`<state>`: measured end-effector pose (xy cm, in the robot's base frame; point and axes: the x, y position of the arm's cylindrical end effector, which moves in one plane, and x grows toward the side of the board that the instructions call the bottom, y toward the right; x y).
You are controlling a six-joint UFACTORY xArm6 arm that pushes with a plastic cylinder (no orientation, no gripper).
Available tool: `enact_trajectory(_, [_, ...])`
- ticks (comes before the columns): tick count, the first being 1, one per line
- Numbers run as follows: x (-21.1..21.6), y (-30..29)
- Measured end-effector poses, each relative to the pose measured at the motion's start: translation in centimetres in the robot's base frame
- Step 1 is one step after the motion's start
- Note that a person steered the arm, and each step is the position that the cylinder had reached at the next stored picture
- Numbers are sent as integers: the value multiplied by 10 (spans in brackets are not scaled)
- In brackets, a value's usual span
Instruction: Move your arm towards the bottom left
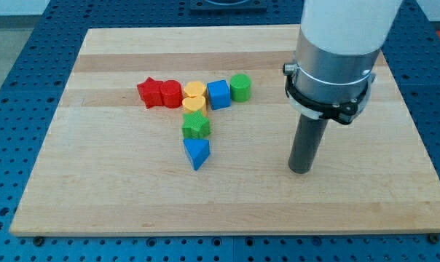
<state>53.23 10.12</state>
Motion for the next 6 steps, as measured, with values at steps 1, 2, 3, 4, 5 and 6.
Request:
enact_trajectory(1, [0,0])
enact_trajectory(2, [0,-41])
enact_trajectory(3, [11,-122])
enact_trajectory(4, [48,-177])
enact_trajectory(5, [61,-216])
enact_trajectory(6, [-25,-231])
